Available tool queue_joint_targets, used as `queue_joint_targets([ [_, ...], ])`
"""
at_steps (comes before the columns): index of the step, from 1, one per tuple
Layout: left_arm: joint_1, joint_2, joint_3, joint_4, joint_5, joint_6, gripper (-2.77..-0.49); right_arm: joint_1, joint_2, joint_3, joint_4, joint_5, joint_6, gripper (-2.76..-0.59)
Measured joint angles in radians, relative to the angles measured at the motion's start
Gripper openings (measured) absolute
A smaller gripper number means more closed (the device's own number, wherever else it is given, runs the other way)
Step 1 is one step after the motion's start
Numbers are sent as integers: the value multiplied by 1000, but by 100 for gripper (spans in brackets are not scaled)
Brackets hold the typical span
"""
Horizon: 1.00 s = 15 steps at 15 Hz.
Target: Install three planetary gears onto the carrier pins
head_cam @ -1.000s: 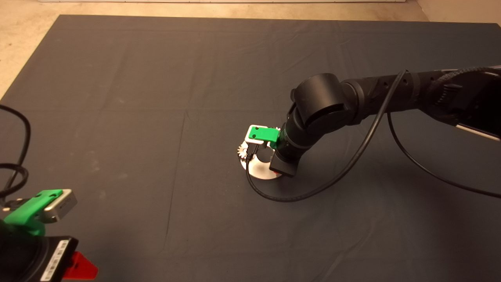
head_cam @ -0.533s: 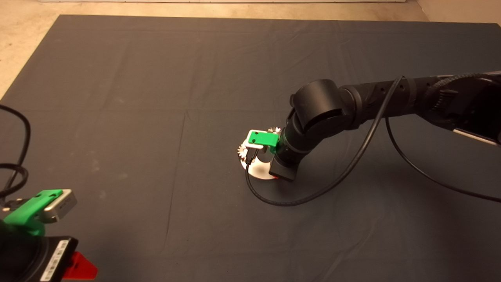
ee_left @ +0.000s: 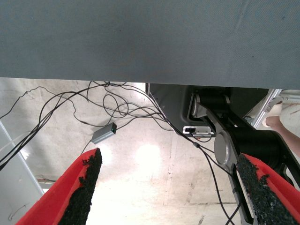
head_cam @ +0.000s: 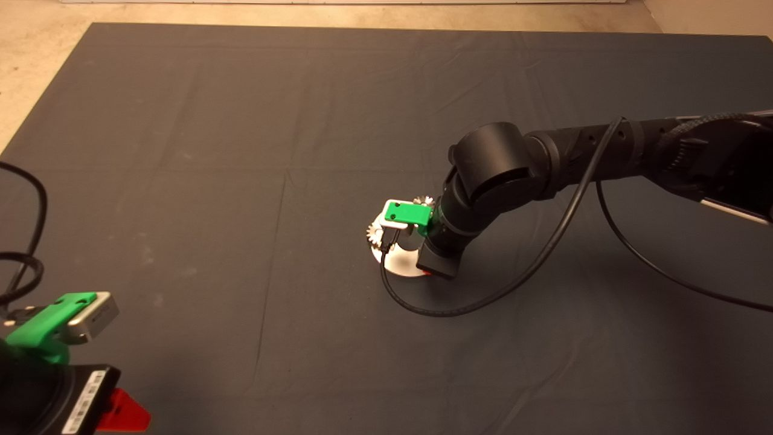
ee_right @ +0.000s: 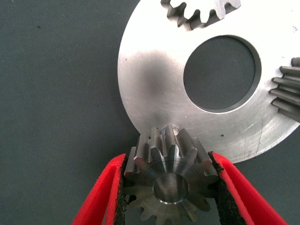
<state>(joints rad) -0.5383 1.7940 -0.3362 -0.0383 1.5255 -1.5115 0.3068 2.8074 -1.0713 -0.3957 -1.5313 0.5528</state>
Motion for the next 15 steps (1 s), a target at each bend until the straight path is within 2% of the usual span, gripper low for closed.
queue_joint_targets([
  [15, 0, -2, 0, 0, 0, 0, -122, -5, -2, 0, -19, -1, -1, -228],
])
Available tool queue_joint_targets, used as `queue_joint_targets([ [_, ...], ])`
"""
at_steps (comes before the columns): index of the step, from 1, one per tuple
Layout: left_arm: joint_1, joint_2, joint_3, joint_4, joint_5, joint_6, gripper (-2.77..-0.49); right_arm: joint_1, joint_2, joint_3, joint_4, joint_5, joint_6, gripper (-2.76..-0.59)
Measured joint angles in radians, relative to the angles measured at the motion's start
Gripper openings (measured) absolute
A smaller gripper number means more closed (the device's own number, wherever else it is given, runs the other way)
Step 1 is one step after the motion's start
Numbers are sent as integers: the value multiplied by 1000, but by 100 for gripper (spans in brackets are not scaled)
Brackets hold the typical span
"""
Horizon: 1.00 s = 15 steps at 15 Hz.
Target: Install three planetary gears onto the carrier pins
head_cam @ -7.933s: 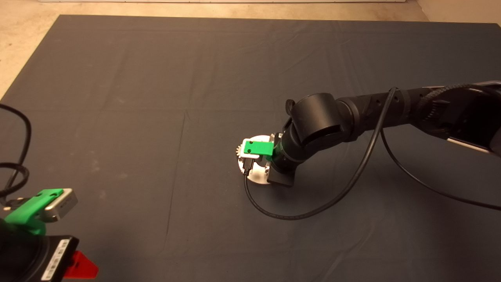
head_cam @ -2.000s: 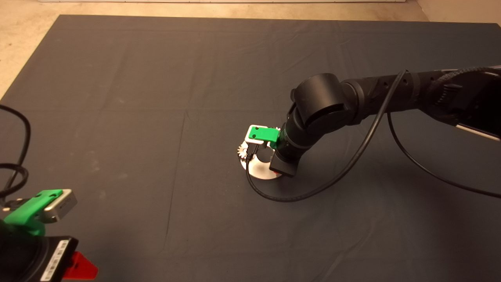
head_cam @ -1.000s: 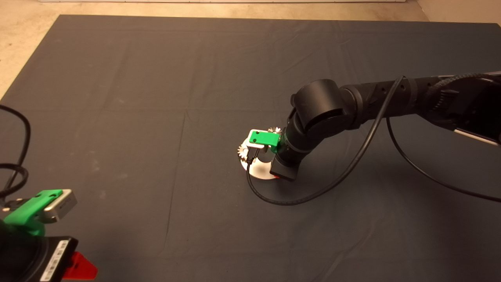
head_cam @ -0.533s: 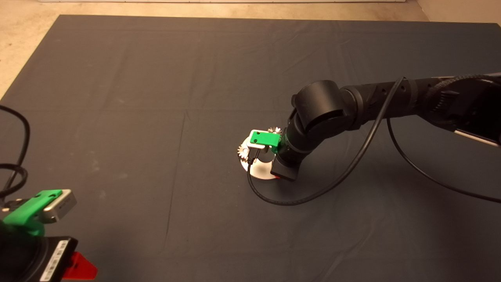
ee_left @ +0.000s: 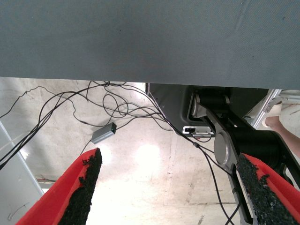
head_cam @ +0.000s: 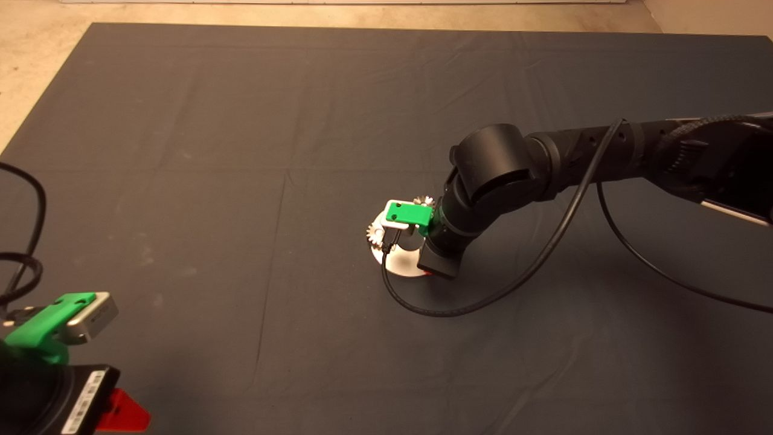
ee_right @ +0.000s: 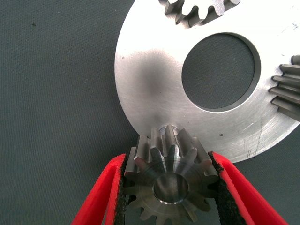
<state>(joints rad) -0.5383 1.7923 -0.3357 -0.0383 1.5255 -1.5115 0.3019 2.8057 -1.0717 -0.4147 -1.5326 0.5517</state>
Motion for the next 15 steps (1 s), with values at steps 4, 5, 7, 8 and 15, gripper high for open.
queue_joint_targets([
  [4, 0, 0, 0, 0, 0, 0, -122, -1, -4, 0, -22, 0, 0, -228],
  [5, 0, 0, 0, 0, 0, 0, -122, -3, -5, 0, -29, 1, 0, -228],
  [7, 0, 0, 0, 0, 0, 0, -122, -9, -6, 0, -42, 0, 0, -228],
  [8, 0, 0, 0, 0, 0, 0, -122, -11, -6, 0, -46, 0, 0, -228],
  [15, 0, 0, 0, 0, 0, 0, -122, -16, -8, 2, -59, 2, 3, -228],
])
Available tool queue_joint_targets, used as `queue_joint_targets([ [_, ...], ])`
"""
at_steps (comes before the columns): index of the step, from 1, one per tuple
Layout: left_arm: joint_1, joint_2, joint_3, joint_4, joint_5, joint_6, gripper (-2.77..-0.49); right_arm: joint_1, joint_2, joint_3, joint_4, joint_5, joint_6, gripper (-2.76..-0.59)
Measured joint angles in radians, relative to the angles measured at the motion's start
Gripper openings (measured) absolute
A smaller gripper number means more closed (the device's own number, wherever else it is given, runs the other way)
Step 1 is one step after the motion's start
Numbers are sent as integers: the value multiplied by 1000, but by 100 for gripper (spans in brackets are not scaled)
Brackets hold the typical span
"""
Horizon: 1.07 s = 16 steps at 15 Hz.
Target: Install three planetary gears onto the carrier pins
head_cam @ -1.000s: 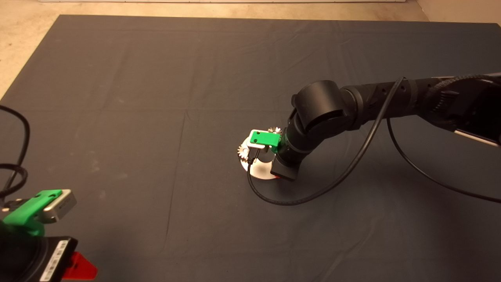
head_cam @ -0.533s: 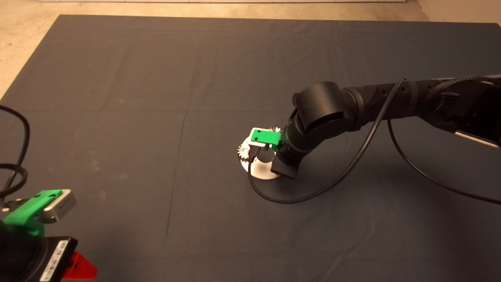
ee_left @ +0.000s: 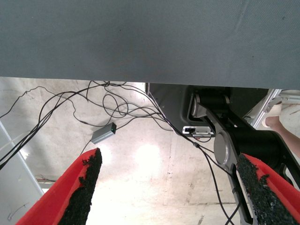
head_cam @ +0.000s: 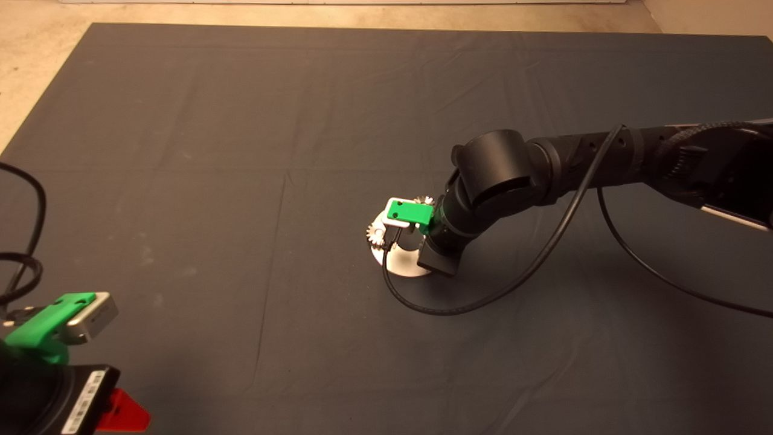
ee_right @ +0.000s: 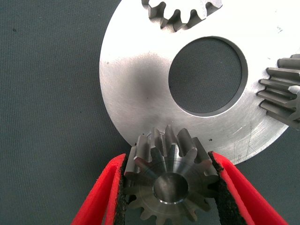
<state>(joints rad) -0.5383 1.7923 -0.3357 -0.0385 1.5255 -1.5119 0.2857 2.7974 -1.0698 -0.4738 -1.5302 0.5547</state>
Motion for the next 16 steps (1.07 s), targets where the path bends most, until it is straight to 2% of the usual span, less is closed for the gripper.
queue_joint_targets([
  [6, 0, 0, 0, 0, 0, 0, -122, 0, -3, 2, 0, 2, 46, -228],
  [8, 0, 0, 0, 0, 0, 0, -122, 0, -14, 5, 0, 7, 75, -228],
  [9, 0, 0, 0, 0, 0, 0, -122, 0, -26, 7, 0, 17, 83, -228],
  [11, 0, 0, 0, 0, 0, 0, -122, 0, -38, 11, -1, 24, 90, -228],
  [16, 0, 0, 0, 0, 0, 0, -122, 0, -37, 20, -5, 20, 118, -228],
])
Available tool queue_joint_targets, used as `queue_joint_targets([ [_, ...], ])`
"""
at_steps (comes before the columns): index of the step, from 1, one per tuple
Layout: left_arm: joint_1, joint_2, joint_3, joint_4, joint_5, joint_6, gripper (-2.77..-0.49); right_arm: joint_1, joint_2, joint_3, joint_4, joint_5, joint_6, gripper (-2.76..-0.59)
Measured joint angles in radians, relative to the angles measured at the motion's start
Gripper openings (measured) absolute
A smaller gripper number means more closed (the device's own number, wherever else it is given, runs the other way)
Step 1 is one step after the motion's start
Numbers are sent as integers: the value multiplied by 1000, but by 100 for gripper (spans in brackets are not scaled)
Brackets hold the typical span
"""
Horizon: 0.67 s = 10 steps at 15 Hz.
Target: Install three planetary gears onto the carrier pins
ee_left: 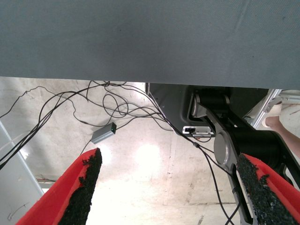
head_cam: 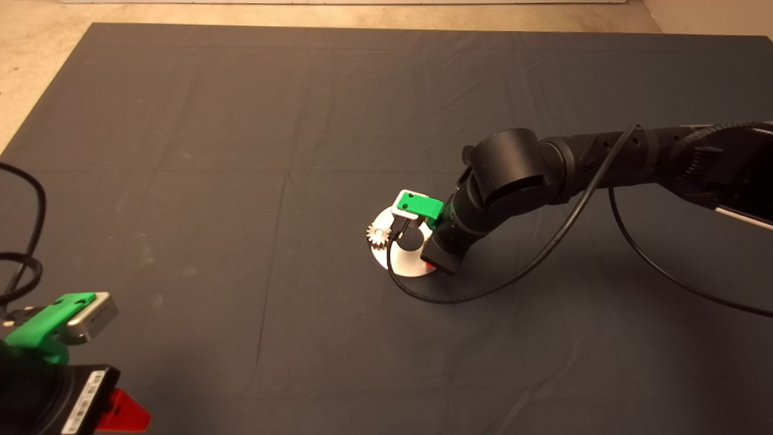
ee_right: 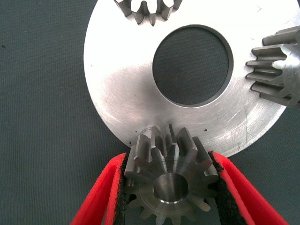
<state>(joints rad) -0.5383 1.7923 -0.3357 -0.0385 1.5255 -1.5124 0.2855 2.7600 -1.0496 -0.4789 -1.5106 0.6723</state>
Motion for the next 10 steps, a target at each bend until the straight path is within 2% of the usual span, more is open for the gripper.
queue_joint_targets([
  [2, 0, 0, 0, 0, 0, 0, -122, -1, 2, 13, -1, -9, 19, -228],
  [4, 0, 0, 0, 0, 0, 0, -122, -2, 3, 32, -1, -7, 43, -228],
  [5, 0, 0, 0, 0, 0, 0, -122, -6, 3, 34, -1, -1, 44, -228],
  [7, 0, 0, 0, 0, 0, 0, -122, -6, 3, 34, -1, 24, 47, -228],
  [8, 0, 0, 0, 0, 0, 0, -122, -6, 3, 34, -1, 31, 47, -228],
  [10, 0, 0, 0, 0, 0, 0, -122, -6, 2, 34, -1, 31, 46, -228],
])
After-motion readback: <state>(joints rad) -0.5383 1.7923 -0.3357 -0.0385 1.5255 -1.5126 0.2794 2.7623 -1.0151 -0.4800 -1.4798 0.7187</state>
